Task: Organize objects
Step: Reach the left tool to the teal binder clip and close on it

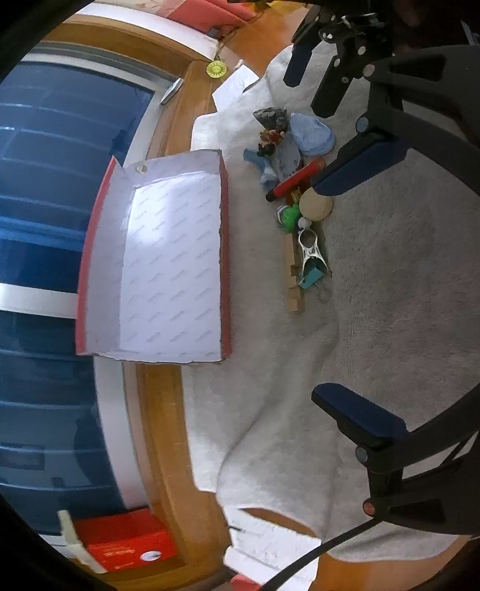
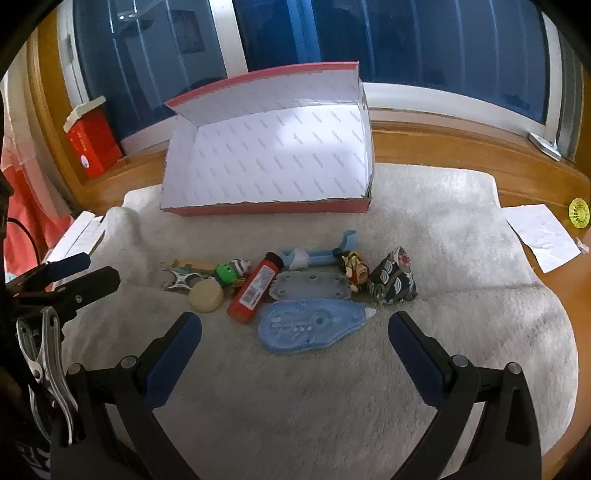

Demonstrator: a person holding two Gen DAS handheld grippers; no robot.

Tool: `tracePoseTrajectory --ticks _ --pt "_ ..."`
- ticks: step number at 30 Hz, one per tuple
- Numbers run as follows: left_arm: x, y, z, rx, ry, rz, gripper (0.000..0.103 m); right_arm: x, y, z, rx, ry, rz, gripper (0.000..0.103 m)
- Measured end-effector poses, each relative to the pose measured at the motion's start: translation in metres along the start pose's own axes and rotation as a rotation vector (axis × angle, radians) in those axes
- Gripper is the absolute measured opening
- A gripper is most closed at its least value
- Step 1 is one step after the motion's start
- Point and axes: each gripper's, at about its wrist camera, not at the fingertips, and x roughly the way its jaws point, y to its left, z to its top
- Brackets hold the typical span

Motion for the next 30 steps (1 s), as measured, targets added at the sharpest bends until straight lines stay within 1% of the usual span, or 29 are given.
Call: tracePoseTrajectory --ticks 8,14,17,19,20,21,28,30 --pt "0.024 0.009 0.005 -0.030 0.050 -0.029 0.100 0.024 -0.008 0.005 0.014 0.054 -0.011 0.103" --pt "0.040 0.013 0.008 -0.054 0.087 -0.037 0.092 0.040 -0.013 0.006 0.016 0.102 -0.018 0.103" --pt "0.045 0.008 0.009 -0.033 0.097 -0.055 0.088 0.048 -0.012 0.005 0.008 0.130 -0.022 0.103" --pt "0.048 0.002 0.010 -0.005 0.100 -0.065 0.082 0.052 -0.011 0.004 -0.002 0.141 -0.029 0.103" --pt "0.049 -0.001 0.010 0.009 0.103 -0.066 0.078 0.053 -0.011 0.004 -0.008 0.145 -0.032 0.103" --pt "0.051 -0.004 0.010 0.021 0.110 -0.064 0.076 0.055 -0.010 0.004 -0.015 0.149 -0.036 0.103" --pt "0.063 -0.013 0.010 0.060 0.143 -0.075 0.075 0.066 -0.001 0.003 -0.098 0.168 -0.089 0.103" --pt "0.068 -0.016 0.010 0.074 0.158 -0.068 0.075 0.067 0.001 0.003 -0.103 0.165 -0.092 0.103"
